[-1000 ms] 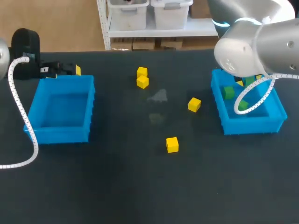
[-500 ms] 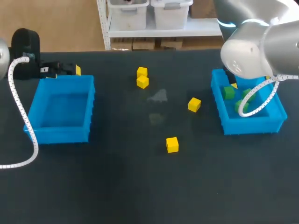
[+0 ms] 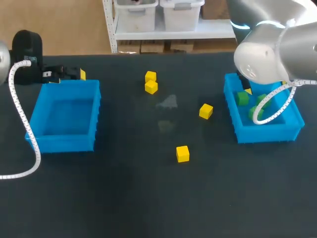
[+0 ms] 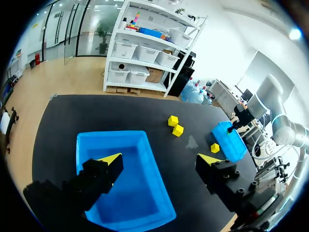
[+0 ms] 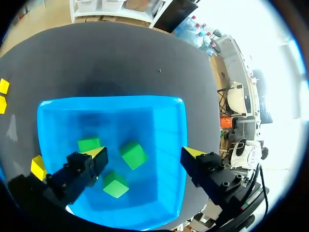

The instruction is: Put the green cubes in the right bin and the yellow cubes in the left bin.

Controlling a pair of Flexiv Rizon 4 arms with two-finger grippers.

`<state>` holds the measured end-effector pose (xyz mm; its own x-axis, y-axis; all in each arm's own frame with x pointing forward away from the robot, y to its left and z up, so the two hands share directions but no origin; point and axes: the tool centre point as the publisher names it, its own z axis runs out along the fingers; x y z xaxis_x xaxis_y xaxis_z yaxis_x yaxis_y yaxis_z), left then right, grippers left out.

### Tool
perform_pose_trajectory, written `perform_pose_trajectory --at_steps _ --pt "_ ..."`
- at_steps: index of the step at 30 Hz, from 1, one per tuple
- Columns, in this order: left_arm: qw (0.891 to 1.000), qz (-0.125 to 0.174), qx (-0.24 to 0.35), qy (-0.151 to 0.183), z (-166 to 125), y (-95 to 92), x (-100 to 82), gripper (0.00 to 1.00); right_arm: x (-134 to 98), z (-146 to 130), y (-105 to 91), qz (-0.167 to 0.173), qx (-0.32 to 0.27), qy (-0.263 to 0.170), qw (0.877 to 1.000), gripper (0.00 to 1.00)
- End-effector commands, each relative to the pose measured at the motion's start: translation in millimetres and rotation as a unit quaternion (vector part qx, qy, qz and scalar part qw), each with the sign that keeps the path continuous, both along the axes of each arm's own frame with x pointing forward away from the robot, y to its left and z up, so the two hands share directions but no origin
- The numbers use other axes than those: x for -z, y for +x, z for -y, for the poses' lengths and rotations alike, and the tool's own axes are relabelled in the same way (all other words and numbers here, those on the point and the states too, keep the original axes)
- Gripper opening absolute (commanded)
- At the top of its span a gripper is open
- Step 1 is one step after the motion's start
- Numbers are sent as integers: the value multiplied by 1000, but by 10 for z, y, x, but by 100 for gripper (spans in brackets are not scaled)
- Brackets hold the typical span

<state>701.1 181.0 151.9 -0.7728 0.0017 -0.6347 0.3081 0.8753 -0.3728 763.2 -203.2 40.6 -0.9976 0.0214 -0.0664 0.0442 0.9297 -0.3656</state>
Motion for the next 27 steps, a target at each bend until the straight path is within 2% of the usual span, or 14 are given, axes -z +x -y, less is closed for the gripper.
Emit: perform_pose_trajectory --at_steps 1,4,6,10,13,15,19,23,27 --pt "1000 4 3 -5 -25 -7 18 100 -2 10 -17 2 -1 1 1000 100" --pt "1000 4 3 -5 -25 -7 18 100 -2 10 -17 2 -1 1 1000 100" --pt "999 26 34 16 19 97 -58 100 -2 10 -17 2 -1 1 1000 100" --pt "997 39 50 32 200 231 -215 100 -2 10 -17 2 -1 1 1000 100" --pt "996 35 62 46 442 295 -328 100 -2 10 -17 2 -1 1 1000 100" --pt "993 39 75 78 634 332 -402 100 -2 10 -17 2 -1 1 1000 100" --pt "987 37 105 120 1069 412 -529 100 -2 10 -17 2 -1 1 1000 100" --pt "979 28 134 154 1487 489 -542 100 -2 10 -17 2 -1 1 1000 100" --pt "975 13 146 169 1822 547 -474 100 -2 10 -17 2 -1 1 1000 100"
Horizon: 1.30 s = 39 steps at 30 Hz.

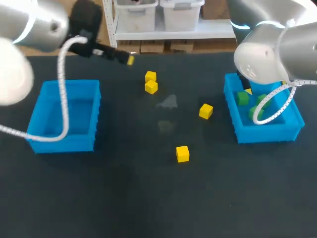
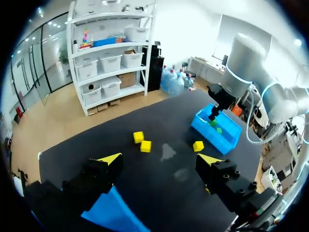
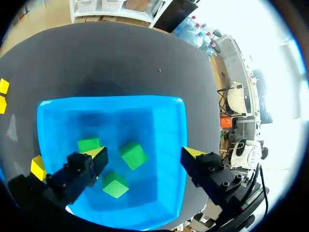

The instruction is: Put the green cubes in the right bin and the yellow cubes in the left bin.

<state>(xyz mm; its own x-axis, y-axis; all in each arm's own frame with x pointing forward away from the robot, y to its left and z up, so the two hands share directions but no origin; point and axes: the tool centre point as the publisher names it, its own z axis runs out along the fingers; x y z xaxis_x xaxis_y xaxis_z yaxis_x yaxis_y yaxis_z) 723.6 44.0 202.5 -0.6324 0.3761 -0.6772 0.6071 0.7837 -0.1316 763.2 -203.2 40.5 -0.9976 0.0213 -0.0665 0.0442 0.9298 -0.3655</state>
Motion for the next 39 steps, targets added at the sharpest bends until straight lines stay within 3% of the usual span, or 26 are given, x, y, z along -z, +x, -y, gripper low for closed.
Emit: perform_pose_trajectory --at_steps 1,6,11,19,39 --pt "997 -37 -17 65 524 327 46 100 -3 10 -16 2 -1 1 1000 100" --pt "996 -52 22 70 871 271 125 100 -3 10 -16 2 -1 1 1000 100" --pt "990 -75 51 107 970 258 322 100 -3 10 -16 2 -1 1 1000 100" --pt "983 -87 14 158 757 511 600 100 -3 10 -16 2 -1 1 1000 100" --pt "972 -133 -10 192 642 539 1187 100 -3 10 -16 2 -1 1 1000 100"
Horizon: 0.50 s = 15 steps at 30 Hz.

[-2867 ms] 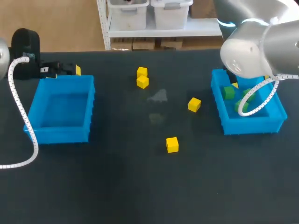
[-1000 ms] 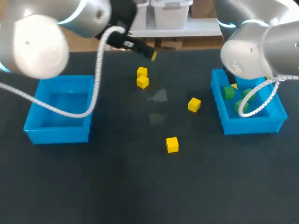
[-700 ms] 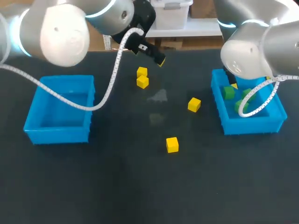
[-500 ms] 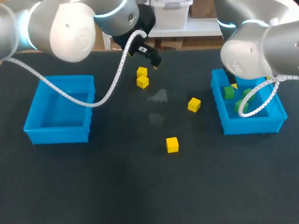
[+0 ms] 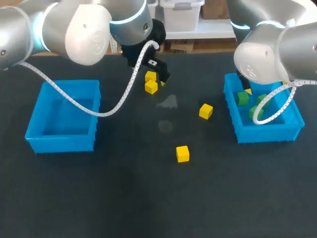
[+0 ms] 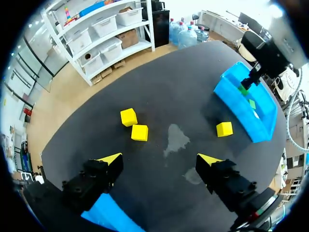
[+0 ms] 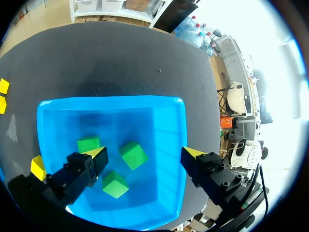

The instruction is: Put the green cubes in the right bin and the yellow cubes in the left bin.

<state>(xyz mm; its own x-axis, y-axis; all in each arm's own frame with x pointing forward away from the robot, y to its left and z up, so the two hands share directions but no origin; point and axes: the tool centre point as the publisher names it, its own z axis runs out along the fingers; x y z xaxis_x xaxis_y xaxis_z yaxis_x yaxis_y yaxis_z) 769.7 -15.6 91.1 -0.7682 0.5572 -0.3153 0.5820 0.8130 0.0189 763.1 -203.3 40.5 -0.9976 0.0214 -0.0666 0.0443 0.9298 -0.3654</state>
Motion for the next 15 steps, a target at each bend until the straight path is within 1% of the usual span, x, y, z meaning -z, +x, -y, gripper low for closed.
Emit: perform_pose_trajectory --at_steps 1,9,15 --pt "1000 -5 -8 10 36 93 97 100 -3 9 -16 2 -1 1 1000 100" --pt "998 -12 -40 41 -97 238 286 100 -3 9 -16 2 -1 1 1000 100" --pt "997 -20 -55 47 -106 313 421 100 -3 9 -16 2 -1 1 1000 100"
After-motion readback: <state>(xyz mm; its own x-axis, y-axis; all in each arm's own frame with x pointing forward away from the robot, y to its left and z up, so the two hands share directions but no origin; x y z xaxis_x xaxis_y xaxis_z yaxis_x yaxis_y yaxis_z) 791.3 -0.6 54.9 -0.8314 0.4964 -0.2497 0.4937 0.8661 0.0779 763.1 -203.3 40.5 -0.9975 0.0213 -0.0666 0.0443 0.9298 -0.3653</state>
